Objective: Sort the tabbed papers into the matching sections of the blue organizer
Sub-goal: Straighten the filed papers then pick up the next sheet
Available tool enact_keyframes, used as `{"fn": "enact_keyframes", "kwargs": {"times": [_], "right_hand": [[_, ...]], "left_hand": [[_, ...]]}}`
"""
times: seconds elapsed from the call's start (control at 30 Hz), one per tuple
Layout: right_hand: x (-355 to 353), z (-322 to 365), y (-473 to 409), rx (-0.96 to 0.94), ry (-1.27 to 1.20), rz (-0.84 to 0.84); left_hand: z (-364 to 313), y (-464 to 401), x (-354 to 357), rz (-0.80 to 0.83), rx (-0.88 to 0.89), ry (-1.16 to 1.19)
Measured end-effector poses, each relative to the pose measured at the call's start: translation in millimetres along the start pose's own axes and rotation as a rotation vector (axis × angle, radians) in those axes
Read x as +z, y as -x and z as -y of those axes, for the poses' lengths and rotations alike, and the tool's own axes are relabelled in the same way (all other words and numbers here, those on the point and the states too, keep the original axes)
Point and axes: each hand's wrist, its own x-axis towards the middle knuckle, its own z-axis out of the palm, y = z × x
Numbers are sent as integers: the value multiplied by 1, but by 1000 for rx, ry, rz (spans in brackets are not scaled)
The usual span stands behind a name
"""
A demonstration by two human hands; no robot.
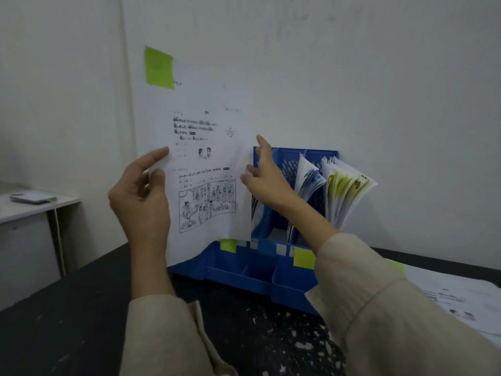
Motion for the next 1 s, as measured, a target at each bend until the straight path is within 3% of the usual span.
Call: {"fn": "enact_keyframes", "kwargs": {"times": [0.23,0.37,0.5,0.73,1.0], "right_hand": [[1,-9,1,55,406,75],[-1,-9,5,93,286,188],[-2,-8,1,139,115,190],[-20,-1,-3,105,-232,-13],[-41,18,4,-89,-87,-292]], "left_hand": [[-8,1,16,106,143,-20],[-13,5,31,144,200,-3],[-17,11,47,194,260,14],[3,29,74,317,151,150],[20,44,85,287,-48,230]]}}
